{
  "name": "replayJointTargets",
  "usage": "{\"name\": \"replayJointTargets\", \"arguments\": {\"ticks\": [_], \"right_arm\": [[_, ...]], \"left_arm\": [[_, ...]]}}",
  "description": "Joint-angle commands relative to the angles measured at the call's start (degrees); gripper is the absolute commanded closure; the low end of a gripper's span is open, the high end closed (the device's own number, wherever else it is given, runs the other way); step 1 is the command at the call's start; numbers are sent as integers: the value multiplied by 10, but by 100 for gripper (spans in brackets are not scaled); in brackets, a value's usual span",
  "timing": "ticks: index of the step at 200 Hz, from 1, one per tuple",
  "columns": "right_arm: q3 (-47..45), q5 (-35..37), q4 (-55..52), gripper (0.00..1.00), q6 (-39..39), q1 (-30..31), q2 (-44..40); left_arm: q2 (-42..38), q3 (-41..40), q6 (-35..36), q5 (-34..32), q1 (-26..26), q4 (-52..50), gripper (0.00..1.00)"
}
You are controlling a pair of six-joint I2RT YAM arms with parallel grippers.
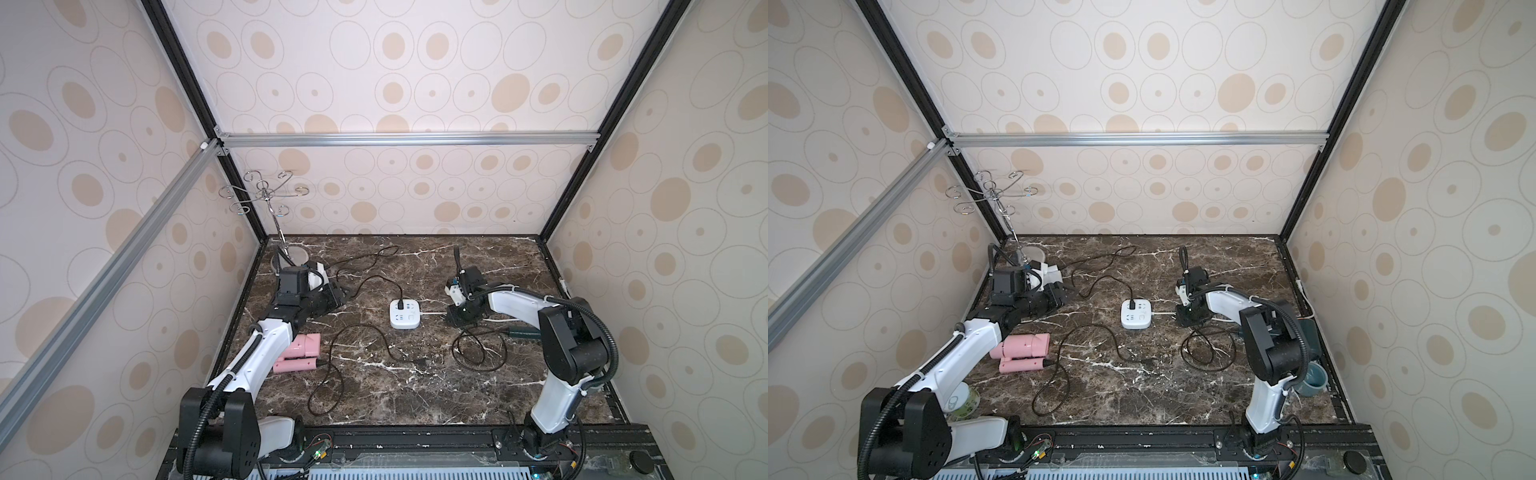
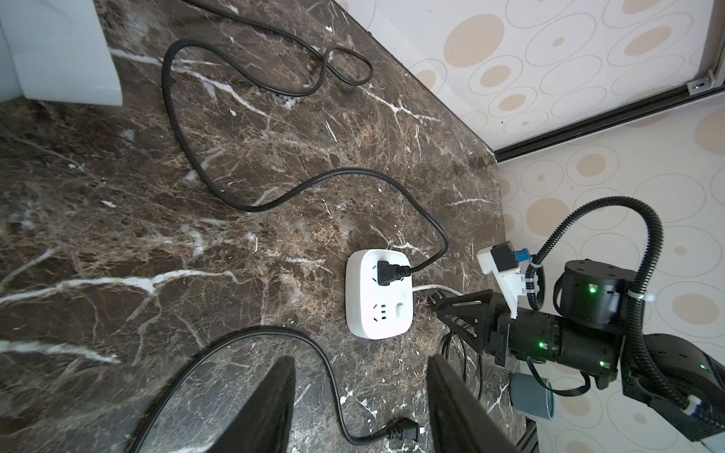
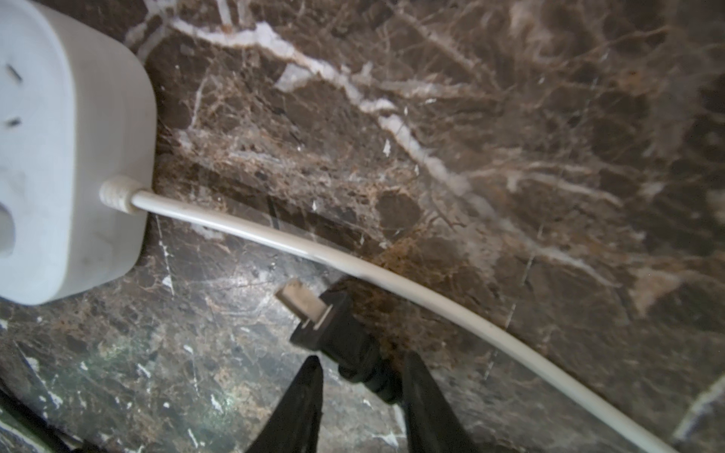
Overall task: Charge the blow dryers
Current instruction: Pick up the plug from the center of the board.
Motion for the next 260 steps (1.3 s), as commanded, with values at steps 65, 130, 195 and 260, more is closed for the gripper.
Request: {"name": "replayJointTargets", "arguments": {"ticks": [65,130,195,260], "right_arm": [[-26,5,-29,84,-23,6,-28],[-29,-28,-24,98,-34,10,-109],[62,-96,-197,100,-71,71,-196],[91,-200,-279,100,-71,107,-261]], "left_arm": [[-22,6,2,-6,-3,-16,45],[-47,14,1,0,-3,-37,45],[2,107,48,150,-46,-66,45],[60,99,4,168,-199,58,44]]}}
